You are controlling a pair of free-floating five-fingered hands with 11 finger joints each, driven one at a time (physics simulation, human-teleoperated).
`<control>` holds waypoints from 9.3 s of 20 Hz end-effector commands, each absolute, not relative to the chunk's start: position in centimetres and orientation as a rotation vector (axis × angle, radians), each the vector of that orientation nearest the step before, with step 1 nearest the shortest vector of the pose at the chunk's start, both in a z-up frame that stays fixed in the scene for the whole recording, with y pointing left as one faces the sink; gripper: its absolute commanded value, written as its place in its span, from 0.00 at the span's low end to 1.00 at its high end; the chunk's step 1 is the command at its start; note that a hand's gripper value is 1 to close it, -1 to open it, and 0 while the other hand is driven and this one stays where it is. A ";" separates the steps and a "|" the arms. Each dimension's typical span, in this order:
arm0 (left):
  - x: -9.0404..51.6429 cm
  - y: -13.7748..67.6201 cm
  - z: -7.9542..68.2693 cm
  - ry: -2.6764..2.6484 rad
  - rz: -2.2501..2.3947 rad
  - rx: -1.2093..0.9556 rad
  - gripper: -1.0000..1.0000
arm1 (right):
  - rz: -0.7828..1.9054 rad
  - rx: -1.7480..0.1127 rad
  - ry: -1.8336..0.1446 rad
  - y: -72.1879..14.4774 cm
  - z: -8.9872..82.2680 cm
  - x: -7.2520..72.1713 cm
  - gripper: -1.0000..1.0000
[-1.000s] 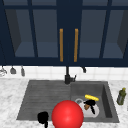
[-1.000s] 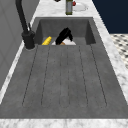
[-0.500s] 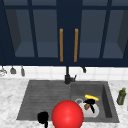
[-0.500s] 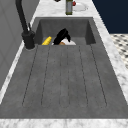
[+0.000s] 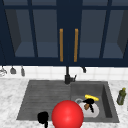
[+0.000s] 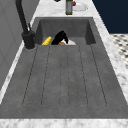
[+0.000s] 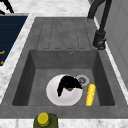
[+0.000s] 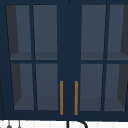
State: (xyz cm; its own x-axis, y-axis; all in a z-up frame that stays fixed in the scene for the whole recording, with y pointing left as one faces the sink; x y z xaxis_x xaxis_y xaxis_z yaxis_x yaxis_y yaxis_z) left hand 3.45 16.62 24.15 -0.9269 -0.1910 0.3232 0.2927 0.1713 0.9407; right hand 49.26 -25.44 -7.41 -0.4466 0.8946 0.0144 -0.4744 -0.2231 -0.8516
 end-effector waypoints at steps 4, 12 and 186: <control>3.4 16.6 24.2 -2.087 -1.808 -0.096 0.50 | 1.851 -0.644 -0.936 -23.9 -8.8 51.0 0.00; 3.4 16.6 24.2 -2.087 -1.808 -0.096 0.50 | 1.864 -0.569 -0.912 -24.2 -8.6 52.6 1.00; 3.4 16.6 24.2 -2.087 -1.808 -0.096 0.50 | 1.605 -1.180 -1.073 -26.7 17.3 38.6 1.00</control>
